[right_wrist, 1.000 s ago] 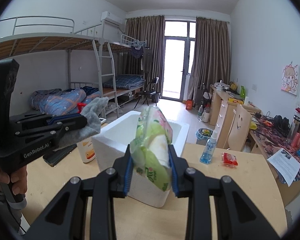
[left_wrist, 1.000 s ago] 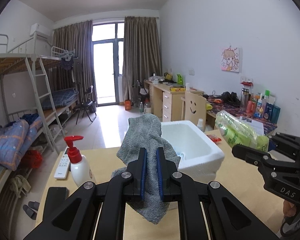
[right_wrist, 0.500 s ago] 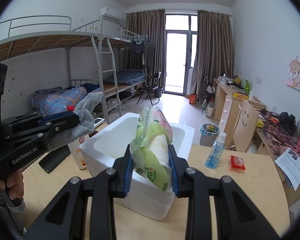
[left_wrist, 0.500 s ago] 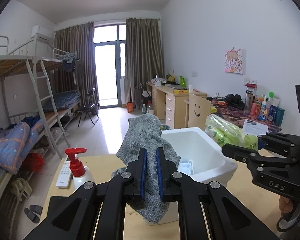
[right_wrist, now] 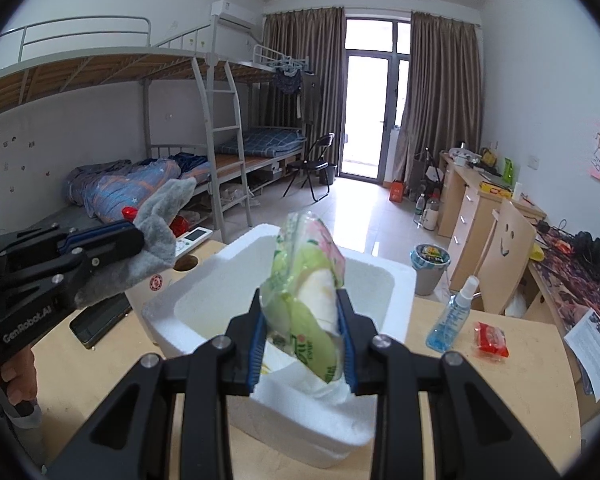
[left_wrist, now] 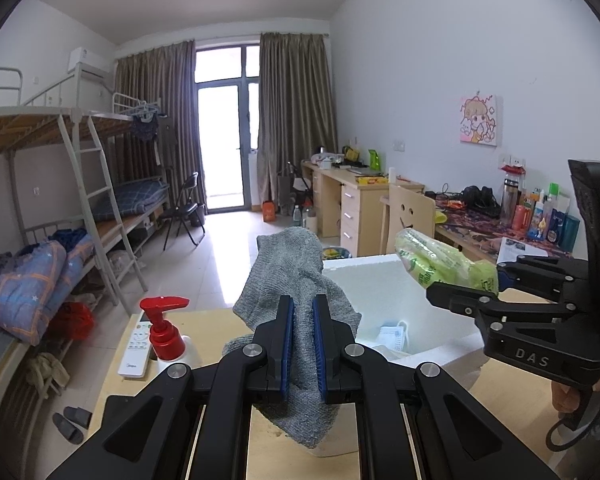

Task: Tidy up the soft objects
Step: 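Lower the tissue pack into the foam box and open the right gripper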

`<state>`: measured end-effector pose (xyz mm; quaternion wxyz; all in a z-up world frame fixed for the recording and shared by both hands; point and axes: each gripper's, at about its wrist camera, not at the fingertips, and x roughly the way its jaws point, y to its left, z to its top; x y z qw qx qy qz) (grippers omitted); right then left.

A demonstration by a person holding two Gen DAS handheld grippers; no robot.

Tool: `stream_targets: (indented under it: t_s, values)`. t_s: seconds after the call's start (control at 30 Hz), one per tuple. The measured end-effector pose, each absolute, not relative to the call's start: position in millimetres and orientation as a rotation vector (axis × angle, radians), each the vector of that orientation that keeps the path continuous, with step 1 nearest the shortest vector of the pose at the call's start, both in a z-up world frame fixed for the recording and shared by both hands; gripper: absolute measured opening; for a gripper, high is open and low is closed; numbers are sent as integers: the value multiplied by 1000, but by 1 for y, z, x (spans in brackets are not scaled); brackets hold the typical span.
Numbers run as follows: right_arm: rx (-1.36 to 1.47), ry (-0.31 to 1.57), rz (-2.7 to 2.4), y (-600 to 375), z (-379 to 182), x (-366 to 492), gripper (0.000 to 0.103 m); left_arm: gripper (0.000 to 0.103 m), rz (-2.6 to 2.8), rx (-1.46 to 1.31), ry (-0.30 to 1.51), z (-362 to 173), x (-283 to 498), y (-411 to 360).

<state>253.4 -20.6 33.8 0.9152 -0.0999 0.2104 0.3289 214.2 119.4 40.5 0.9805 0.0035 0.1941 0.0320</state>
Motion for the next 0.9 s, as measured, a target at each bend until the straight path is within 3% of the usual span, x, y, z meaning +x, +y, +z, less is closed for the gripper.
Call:
stream_targets:
  t_s: [0.6, 0.7, 0.73, 0.9]
  values:
    - [-226, 494, 691, -2, 26, 285, 37, 10, 66, 0, 402, 38, 223, 126]
    - [-233, 482, 701, -3, 27, 285, 66, 11, 66, -4, 401, 38, 224, 126]
    - [-233, 470, 698, -4, 28, 283, 70, 11, 66, -4, 401, 38, 225, 125]
    - [-227, 438, 699, -9, 35, 275, 72, 11, 66, -4, 401, 39, 225, 126]
